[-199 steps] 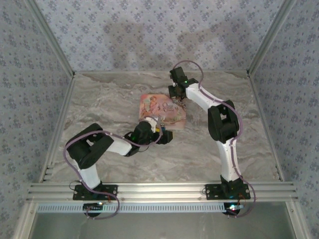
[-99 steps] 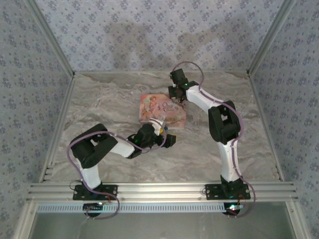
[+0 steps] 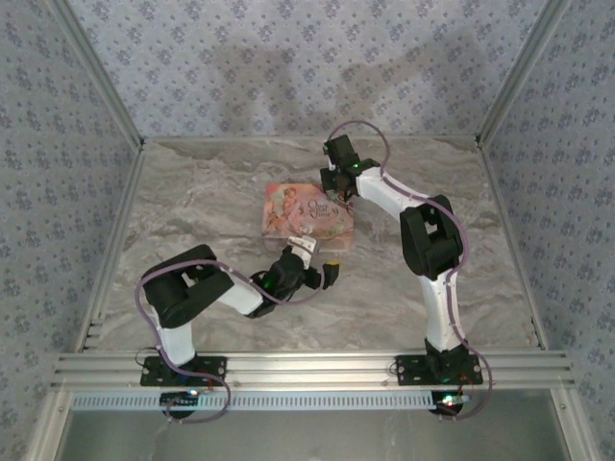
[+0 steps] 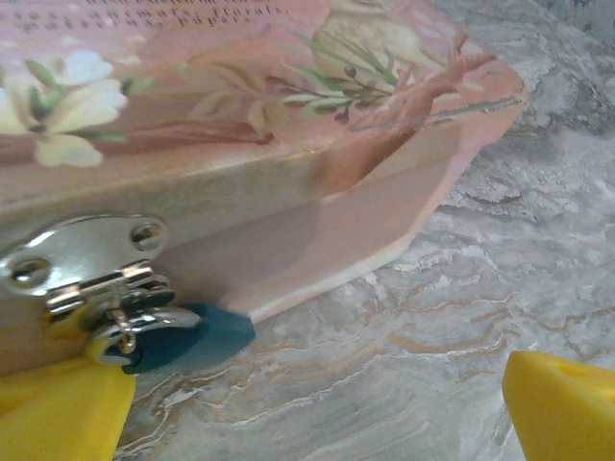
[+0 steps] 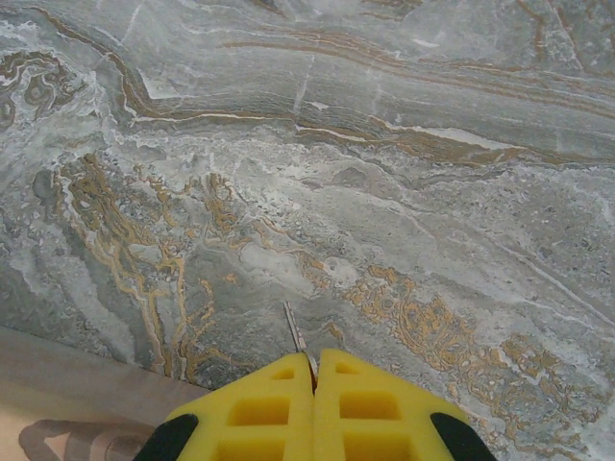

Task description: Unlock a padlock with a key

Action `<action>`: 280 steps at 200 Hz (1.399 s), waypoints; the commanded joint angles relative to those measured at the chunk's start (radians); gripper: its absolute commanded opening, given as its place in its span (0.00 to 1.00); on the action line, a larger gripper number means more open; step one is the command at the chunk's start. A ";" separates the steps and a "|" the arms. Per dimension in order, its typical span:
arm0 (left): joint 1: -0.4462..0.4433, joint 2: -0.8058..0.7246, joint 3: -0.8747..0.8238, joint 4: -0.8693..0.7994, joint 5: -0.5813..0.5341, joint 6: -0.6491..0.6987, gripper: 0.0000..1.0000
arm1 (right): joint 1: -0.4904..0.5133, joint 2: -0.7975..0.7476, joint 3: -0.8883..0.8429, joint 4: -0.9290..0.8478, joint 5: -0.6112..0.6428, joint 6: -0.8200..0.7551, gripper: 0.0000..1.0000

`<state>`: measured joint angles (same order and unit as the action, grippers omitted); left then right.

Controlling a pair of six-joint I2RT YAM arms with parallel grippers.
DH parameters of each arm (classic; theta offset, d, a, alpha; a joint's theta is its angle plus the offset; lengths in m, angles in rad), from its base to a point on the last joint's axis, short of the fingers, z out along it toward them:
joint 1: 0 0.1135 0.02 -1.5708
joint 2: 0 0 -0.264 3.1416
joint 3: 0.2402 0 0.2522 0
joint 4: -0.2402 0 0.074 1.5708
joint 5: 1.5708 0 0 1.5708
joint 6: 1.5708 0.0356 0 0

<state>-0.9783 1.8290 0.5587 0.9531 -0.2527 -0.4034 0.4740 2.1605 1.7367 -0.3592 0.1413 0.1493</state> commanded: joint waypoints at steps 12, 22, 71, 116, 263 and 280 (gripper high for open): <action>-0.016 -0.045 -0.072 0.155 -0.058 0.021 0.98 | 0.029 0.038 -0.082 -0.150 -0.058 0.013 0.00; -0.022 -0.062 -0.097 0.166 -0.058 0.027 0.98 | 0.031 0.029 -0.096 -0.142 -0.057 0.016 0.00; -0.055 -0.071 -0.137 0.154 -0.128 0.054 0.98 | 0.038 0.001 -0.126 -0.123 -0.057 0.024 0.00; -0.060 0.034 -0.094 0.210 -0.163 0.095 0.98 | 0.049 0.010 -0.151 -0.108 -0.067 0.033 0.00; 0.047 0.075 -0.040 0.300 0.160 0.034 0.95 | 0.063 0.003 -0.193 -0.077 -0.083 0.044 0.00; 0.047 0.074 -0.043 0.293 0.097 0.015 0.95 | 0.064 -0.003 -0.198 -0.073 -0.080 0.042 0.00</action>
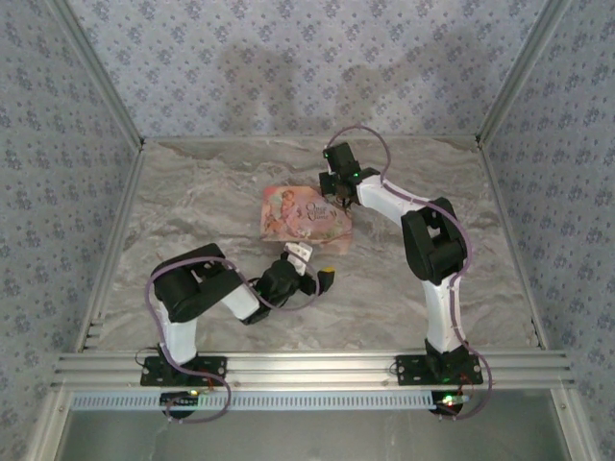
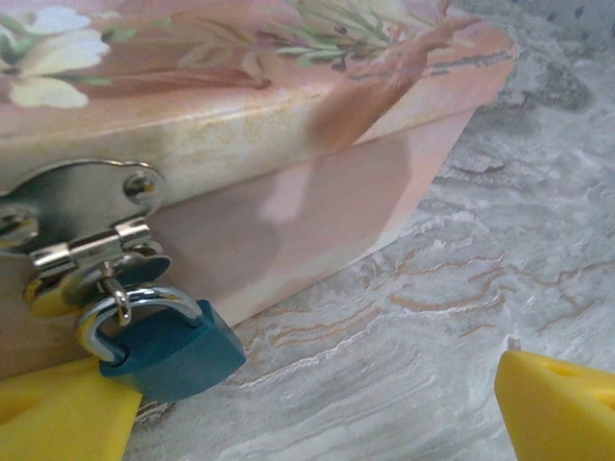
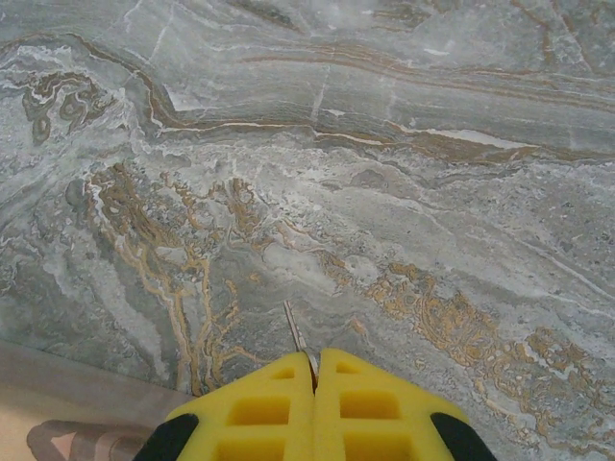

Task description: Unlock a padlock with a key

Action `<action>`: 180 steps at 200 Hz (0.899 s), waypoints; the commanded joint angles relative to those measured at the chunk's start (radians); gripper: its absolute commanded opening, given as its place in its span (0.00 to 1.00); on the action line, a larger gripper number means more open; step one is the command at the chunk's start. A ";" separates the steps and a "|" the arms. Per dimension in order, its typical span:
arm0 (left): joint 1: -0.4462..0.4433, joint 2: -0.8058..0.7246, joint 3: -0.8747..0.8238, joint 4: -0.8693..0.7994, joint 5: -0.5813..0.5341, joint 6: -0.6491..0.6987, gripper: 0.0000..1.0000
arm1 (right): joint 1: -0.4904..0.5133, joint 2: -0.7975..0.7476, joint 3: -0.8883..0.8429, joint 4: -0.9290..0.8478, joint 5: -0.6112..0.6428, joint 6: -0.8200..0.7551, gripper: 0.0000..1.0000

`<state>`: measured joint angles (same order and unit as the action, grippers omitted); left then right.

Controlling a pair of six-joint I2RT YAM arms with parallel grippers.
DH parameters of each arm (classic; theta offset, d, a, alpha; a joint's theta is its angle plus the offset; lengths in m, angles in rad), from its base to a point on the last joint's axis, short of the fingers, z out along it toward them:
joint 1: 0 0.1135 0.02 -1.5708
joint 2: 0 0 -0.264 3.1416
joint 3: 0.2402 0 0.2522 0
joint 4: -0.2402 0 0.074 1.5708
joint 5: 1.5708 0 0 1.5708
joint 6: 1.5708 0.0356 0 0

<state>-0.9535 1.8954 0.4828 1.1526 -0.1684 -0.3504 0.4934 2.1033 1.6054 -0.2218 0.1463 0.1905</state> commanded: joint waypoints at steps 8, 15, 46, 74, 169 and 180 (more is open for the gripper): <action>0.019 0.002 0.030 0.082 -0.031 -0.054 0.95 | 0.045 0.054 -0.068 -0.210 -0.083 0.001 0.00; 0.016 0.002 0.027 0.084 -0.060 -0.049 0.96 | 0.045 0.052 -0.070 -0.209 -0.083 0.001 0.00; -0.001 -0.007 0.045 0.029 -0.125 -0.039 0.98 | 0.046 0.052 -0.075 -0.207 -0.085 -0.002 0.00; -0.002 0.003 0.072 0.041 -0.046 -0.010 0.97 | 0.047 0.052 -0.076 -0.205 -0.086 -0.002 0.00; 0.080 0.012 0.099 0.151 0.257 -0.114 0.84 | 0.051 0.044 -0.087 -0.202 -0.083 -0.003 0.00; 0.089 0.025 0.102 0.171 0.271 -0.141 0.84 | 0.051 0.041 -0.088 -0.202 -0.082 -0.003 0.00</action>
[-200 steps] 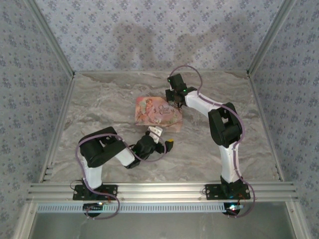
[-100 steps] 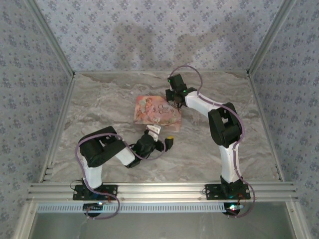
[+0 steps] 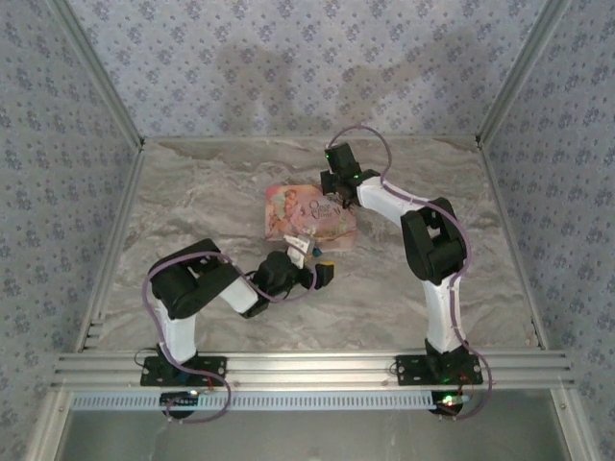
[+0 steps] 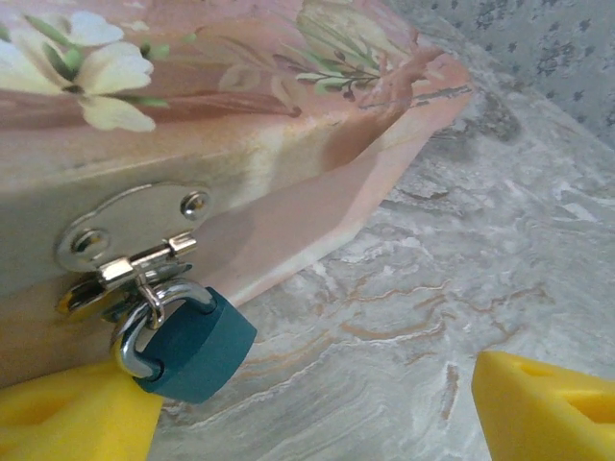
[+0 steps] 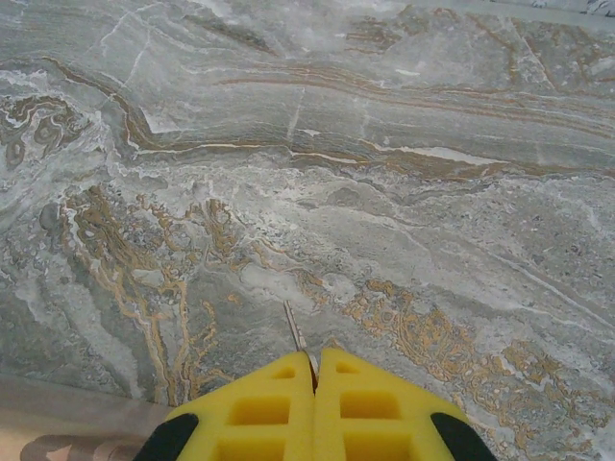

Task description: Unlock a padlock with a key

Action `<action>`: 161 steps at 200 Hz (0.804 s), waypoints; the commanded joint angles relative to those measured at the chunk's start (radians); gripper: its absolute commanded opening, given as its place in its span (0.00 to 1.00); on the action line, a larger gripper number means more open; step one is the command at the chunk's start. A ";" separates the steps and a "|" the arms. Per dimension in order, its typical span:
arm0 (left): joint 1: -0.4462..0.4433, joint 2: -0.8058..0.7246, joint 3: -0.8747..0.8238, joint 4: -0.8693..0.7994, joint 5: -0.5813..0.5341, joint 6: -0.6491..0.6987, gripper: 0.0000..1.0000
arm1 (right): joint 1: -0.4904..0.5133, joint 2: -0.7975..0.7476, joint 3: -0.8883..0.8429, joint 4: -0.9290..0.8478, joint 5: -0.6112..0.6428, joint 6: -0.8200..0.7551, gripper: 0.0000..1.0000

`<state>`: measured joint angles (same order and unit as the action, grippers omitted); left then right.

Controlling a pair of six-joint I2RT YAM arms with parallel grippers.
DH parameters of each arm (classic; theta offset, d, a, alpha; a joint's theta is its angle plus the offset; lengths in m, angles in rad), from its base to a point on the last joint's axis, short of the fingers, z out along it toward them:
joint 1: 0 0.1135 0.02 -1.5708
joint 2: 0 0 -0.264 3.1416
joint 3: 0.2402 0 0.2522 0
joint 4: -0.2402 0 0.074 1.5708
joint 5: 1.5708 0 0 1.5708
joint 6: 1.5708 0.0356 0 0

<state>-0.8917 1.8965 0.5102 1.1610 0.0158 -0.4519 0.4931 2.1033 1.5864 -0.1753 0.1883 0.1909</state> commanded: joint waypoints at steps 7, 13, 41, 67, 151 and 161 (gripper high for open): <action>0.033 0.032 0.078 0.175 0.098 -0.059 0.84 | 0.050 0.040 -0.071 -0.248 -0.123 -0.004 0.00; 0.036 0.039 0.082 0.184 0.104 -0.072 0.84 | 0.051 0.040 -0.070 -0.250 -0.121 -0.004 0.00; 0.038 0.052 0.098 0.170 0.100 -0.096 0.86 | 0.051 0.038 -0.077 -0.246 -0.121 -0.004 0.00; 0.043 0.066 0.104 0.176 0.075 -0.139 0.89 | 0.051 0.038 -0.080 -0.246 -0.123 -0.004 0.00; 0.080 0.050 0.109 0.154 0.061 -0.284 0.87 | 0.053 0.038 -0.085 -0.236 -0.127 -0.001 0.00; 0.084 0.052 0.110 0.158 0.066 -0.285 0.85 | 0.054 0.038 -0.086 -0.237 -0.125 0.001 0.00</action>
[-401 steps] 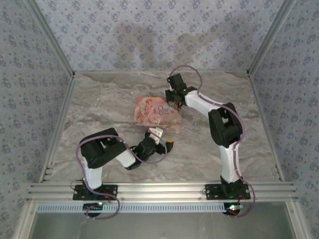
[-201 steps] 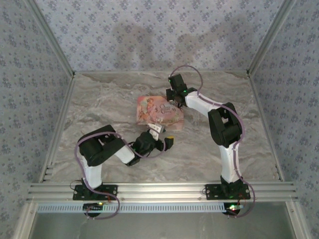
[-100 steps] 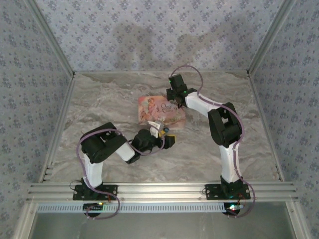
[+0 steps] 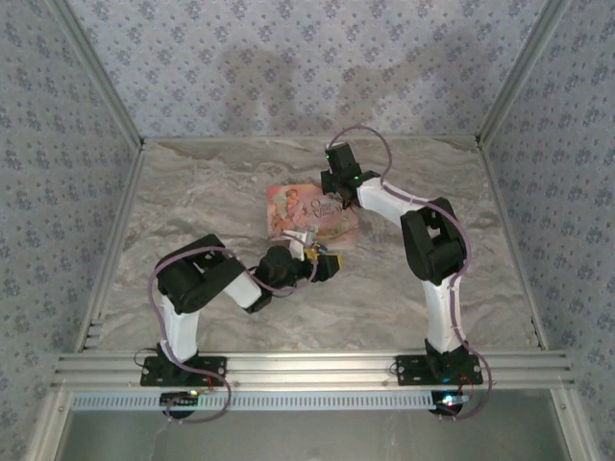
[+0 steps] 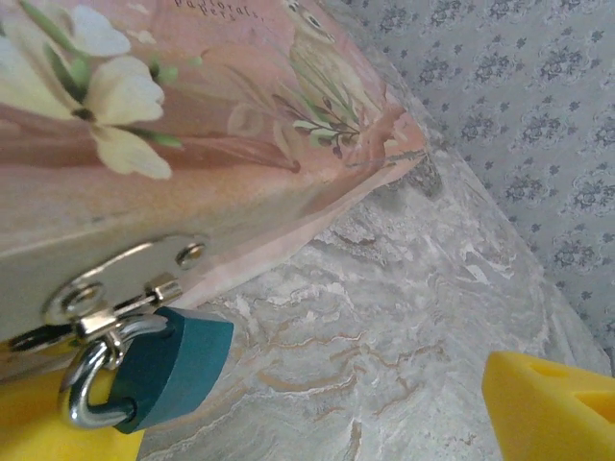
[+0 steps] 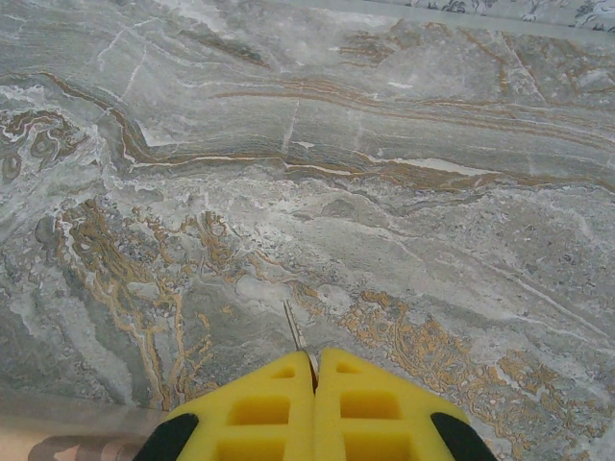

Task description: Unlock a padlock with a key

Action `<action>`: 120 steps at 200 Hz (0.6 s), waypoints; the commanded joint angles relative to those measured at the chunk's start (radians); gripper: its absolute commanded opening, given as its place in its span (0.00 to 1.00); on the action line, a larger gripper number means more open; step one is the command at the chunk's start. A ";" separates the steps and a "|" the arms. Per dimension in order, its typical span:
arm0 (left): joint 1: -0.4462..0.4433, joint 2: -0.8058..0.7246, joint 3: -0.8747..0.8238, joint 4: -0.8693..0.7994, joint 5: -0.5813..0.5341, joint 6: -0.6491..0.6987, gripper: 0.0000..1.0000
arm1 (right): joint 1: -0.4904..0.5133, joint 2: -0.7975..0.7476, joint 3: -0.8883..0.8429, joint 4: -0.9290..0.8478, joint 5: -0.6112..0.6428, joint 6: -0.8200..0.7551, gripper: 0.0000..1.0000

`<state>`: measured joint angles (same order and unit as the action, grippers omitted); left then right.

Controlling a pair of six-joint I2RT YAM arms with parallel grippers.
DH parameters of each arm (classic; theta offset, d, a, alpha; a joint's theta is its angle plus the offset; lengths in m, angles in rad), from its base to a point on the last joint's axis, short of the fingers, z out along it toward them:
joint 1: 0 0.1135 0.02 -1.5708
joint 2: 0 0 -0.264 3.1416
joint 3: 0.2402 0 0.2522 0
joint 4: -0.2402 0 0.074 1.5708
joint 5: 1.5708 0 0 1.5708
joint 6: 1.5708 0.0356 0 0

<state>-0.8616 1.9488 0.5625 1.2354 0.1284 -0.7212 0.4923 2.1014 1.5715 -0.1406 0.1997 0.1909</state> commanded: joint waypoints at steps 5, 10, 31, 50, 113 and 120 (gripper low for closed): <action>0.054 -0.001 0.059 0.082 -0.047 -0.017 0.83 | 0.055 0.040 -0.071 -0.271 -0.137 0.001 0.00; 0.054 -0.001 0.061 0.077 -0.049 -0.016 0.82 | 0.056 0.040 -0.072 -0.271 -0.138 0.000 0.00; 0.055 0.001 0.068 0.032 -0.076 -0.035 0.73 | 0.058 0.039 -0.074 -0.269 -0.138 0.001 0.00; 0.057 0.013 0.059 0.043 -0.103 -0.054 0.64 | 0.057 0.037 -0.077 -0.267 -0.138 0.001 0.00; 0.061 0.027 0.004 0.100 -0.207 -0.071 0.50 | 0.057 0.027 -0.087 -0.265 -0.135 -0.002 0.00; 0.061 0.028 -0.001 0.106 -0.215 -0.072 0.48 | 0.057 0.027 -0.087 -0.265 -0.136 -0.002 0.00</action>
<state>-0.8371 1.9659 0.5617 1.2289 0.0677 -0.8032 0.4927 2.0937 1.5570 -0.1307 0.1951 0.1913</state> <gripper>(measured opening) 0.506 0.064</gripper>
